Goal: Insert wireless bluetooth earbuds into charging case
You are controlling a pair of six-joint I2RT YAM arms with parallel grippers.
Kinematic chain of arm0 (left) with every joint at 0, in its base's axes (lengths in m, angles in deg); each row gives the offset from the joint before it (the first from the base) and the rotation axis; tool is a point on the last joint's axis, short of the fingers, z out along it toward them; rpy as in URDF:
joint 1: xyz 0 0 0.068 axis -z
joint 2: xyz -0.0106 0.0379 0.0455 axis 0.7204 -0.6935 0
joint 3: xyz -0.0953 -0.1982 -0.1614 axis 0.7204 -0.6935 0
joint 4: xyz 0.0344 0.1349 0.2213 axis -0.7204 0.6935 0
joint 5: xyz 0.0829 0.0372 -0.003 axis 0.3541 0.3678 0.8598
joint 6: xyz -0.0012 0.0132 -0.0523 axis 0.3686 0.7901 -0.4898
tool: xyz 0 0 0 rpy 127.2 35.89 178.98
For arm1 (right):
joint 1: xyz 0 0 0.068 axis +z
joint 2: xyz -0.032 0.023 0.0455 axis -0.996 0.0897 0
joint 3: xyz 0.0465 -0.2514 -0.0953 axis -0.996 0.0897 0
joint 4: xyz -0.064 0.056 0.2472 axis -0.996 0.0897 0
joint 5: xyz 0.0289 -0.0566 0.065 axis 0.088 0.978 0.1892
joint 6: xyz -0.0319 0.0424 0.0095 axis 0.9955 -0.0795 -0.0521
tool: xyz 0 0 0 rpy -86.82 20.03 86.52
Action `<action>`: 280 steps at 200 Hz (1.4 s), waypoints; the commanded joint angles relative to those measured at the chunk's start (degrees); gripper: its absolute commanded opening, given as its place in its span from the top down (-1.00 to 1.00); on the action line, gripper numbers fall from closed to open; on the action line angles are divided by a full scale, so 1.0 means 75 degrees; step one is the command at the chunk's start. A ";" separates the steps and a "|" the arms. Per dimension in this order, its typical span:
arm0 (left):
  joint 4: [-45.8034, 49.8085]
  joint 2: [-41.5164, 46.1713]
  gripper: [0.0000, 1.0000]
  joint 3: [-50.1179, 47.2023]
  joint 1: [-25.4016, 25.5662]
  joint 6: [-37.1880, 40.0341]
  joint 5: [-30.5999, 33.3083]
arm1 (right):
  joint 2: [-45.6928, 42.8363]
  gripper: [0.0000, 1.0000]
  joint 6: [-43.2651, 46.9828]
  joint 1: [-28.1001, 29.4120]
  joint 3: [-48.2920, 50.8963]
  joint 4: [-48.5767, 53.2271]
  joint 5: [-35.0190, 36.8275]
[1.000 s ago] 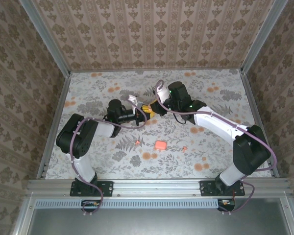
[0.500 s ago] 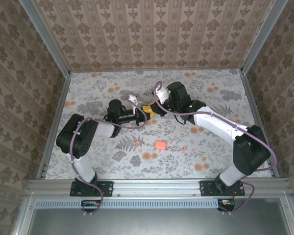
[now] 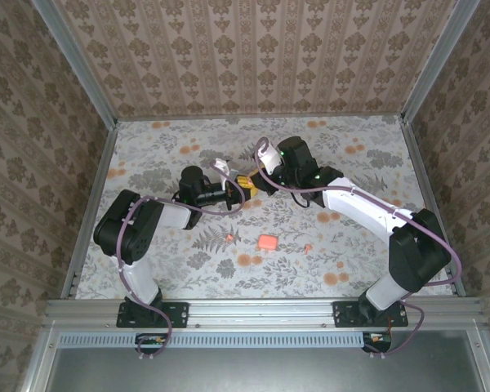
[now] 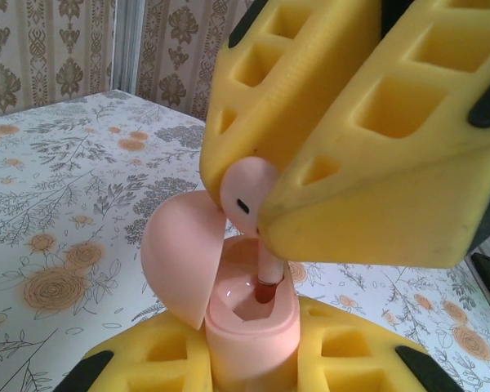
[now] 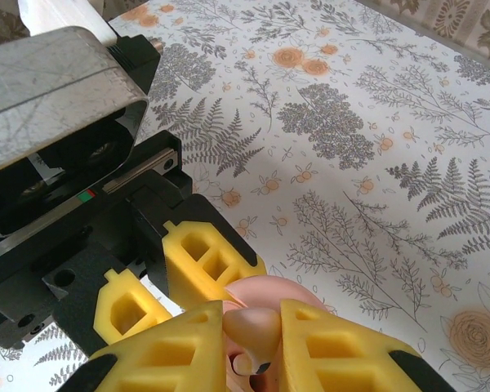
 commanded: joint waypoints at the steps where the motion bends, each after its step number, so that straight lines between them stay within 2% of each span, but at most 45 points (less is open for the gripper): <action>1: -0.0585 0.0359 0.72 0.0065 -0.0044 0.0132 -0.0059 | -0.0017 0.61 0.0140 0.0089 0.0032 0.0788 0.0071; 104: -0.0550 0.0560 0.72 0.0056 -0.0008 0.0220 -0.0050 | -0.0028 0.58 0.0108 0.0089 0.0097 0.0791 -0.0088; 280: -0.0368 0.0690 0.72 0.0084 0.0028 0.0301 -0.0052 | 0.0019 0.39 -0.0035 0.0089 0.0098 0.0538 -0.0328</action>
